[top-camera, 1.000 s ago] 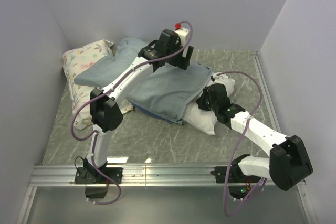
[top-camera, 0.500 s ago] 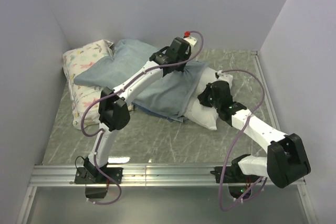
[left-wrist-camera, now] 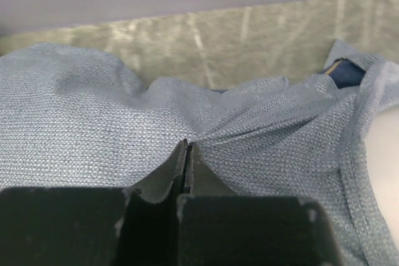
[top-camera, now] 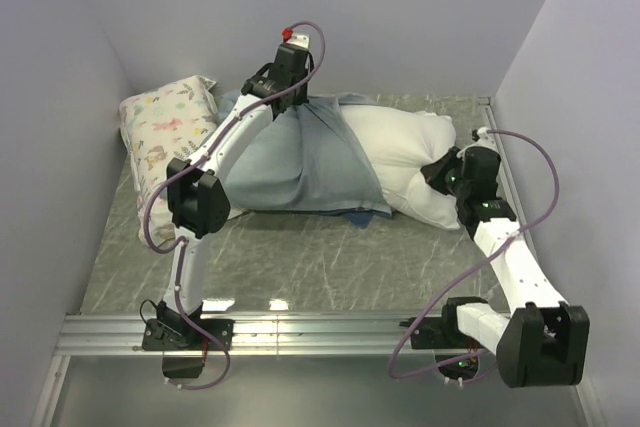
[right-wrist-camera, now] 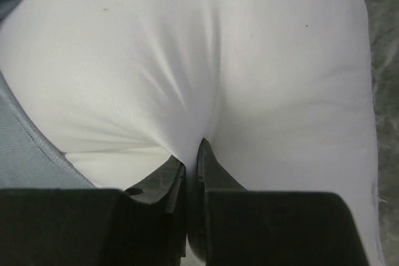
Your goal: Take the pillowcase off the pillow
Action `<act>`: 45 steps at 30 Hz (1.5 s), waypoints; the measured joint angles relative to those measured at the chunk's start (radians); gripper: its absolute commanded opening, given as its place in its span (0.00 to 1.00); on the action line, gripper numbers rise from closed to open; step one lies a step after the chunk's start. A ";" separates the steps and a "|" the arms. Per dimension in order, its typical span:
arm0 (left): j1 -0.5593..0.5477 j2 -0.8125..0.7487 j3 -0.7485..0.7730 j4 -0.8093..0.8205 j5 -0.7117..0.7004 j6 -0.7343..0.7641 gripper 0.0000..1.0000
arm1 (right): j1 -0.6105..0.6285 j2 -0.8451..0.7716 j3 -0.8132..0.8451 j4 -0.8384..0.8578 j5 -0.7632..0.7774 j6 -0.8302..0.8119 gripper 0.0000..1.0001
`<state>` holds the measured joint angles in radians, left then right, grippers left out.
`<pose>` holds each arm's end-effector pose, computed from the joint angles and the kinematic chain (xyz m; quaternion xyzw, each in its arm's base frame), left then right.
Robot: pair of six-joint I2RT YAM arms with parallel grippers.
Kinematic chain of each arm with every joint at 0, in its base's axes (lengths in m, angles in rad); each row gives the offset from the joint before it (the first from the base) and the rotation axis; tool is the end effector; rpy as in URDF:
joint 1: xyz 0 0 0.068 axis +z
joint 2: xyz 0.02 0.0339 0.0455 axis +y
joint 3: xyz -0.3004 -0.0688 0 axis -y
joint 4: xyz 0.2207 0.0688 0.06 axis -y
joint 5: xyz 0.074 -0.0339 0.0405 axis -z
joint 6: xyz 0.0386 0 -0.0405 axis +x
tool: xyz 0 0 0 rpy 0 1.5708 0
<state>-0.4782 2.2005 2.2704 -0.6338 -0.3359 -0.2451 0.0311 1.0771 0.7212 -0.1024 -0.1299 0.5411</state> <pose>0.4553 -0.2217 0.3725 0.0203 0.8671 -0.0313 0.4967 0.2059 0.0114 0.3077 0.1806 0.8287 0.2016 0.4899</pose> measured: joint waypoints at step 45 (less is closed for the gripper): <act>-0.197 -0.662 -0.691 0.161 -0.001 -0.107 0.89 | 0.406 0.393 0.411 -0.230 0.218 -0.148 0.00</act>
<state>-0.6750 1.5383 1.5795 -0.4728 -0.3370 -0.3523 0.4374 1.4700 1.1320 -0.3321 0.0879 0.3927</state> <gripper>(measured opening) 0.841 0.070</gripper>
